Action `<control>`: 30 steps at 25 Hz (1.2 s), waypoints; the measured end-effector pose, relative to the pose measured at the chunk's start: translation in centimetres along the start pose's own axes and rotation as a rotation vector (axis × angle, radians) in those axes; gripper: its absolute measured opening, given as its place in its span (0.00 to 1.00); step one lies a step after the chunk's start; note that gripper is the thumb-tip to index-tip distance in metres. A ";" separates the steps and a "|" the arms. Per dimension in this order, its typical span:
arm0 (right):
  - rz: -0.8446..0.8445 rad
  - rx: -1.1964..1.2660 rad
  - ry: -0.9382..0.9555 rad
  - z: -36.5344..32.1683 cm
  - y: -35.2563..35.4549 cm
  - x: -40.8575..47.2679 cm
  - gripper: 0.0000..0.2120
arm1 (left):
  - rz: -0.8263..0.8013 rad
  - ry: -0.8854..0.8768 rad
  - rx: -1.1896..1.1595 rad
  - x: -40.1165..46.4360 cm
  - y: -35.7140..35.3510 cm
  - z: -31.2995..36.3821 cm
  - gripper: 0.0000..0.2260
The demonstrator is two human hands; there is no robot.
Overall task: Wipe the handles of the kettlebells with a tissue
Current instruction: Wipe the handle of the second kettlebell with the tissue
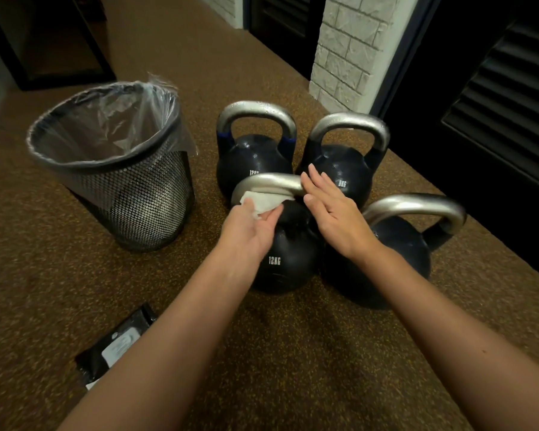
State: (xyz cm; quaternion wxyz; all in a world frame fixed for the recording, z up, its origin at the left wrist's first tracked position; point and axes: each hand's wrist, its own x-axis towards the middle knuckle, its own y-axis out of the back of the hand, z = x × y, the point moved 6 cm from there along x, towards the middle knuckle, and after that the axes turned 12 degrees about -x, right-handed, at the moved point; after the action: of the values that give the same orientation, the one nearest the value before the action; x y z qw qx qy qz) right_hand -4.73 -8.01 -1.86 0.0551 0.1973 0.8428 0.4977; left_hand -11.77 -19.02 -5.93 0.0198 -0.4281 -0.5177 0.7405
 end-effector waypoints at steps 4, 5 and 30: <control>0.000 -0.013 0.000 0.1 -0.1 0.0 0.21 | 0.031 0.062 -0.070 -1.0 -0.4 2.6 0.19; 0.001 -0.009 0.001 0.1 -0.1 0.0 0.21 | 0.028 0.069 -0.070 -1.5 -0.7 3.3 0.19; 0.006 -0.055 0.005 0.1 -0.1 0.1 0.23 | -0.608 -1.020 1.821 1.5 -4.1 7.5 0.10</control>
State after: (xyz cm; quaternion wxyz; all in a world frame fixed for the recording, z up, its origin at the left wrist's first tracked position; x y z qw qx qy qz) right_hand -4.77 -7.93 -1.96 0.0571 0.1970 0.8283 0.5213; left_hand -19.31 -22.04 -2.87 0.2948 0.2513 0.1939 0.9013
